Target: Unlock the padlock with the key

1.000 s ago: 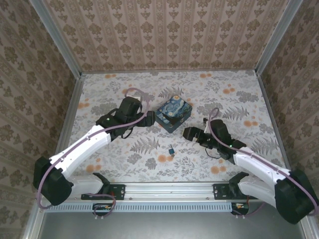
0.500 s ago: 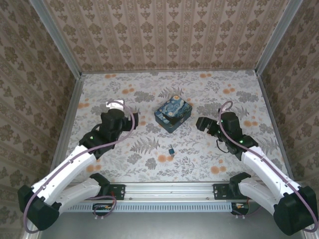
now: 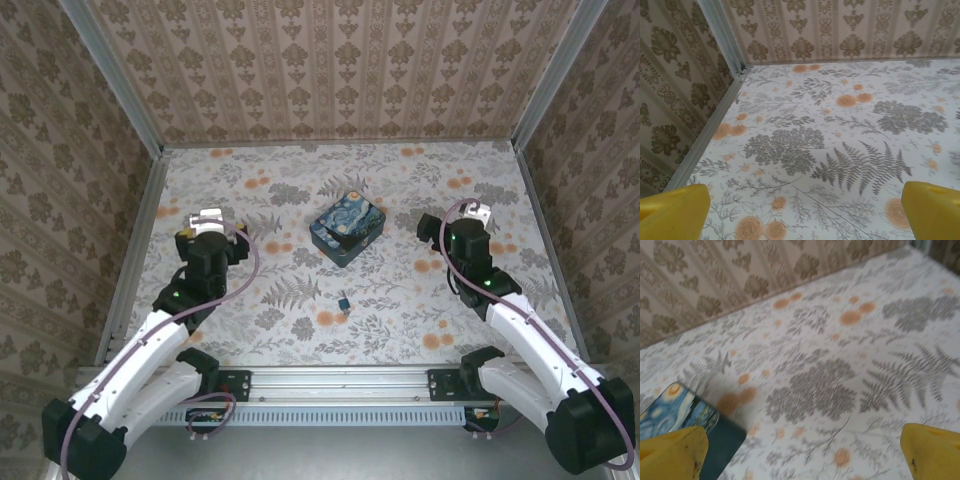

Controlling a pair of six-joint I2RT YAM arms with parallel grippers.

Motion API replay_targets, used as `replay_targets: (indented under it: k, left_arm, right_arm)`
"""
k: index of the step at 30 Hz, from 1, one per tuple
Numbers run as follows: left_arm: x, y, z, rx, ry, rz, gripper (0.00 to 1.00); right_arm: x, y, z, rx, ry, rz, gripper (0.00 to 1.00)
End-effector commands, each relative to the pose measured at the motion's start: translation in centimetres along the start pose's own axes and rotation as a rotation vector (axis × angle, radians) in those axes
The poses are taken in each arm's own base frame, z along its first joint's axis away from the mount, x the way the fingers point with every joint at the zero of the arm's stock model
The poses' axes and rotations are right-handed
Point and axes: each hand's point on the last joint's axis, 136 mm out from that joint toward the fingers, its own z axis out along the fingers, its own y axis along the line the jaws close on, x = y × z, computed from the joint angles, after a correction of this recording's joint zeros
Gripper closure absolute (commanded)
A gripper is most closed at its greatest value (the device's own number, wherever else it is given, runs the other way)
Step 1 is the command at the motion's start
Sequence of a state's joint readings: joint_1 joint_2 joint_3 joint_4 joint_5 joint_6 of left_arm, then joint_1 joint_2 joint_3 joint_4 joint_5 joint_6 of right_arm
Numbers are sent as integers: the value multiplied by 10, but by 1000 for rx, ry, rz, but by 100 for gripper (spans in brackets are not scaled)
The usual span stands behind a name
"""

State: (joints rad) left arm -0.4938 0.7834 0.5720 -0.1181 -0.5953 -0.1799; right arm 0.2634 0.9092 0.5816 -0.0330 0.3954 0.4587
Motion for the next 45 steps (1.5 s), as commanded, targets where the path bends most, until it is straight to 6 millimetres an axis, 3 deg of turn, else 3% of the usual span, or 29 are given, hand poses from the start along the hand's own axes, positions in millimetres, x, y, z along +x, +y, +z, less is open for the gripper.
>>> replay_targets:
  k: [1,13,20,34,45]
  left_arm:
    - [-5,10,10,-5,-54,-13,0]
    - [-7,21,53,-46,-82,88,0]
    - [24,39,81,-87,-83,42,0]
    - [72,40,121,-51,-85,43,0]
    - [83,22,139,52,-25,83,0]
  right_arm:
    - [-20,-19,4,102,-114,-58,0]
    - [-8,-49,40,209,-41,-73,0]
    - [-2,-84,49,293,-63,-90,0]
    - [18,-72,74,156,-209,-171,0]
    - [44,-53,83,8,-196,-235,0]
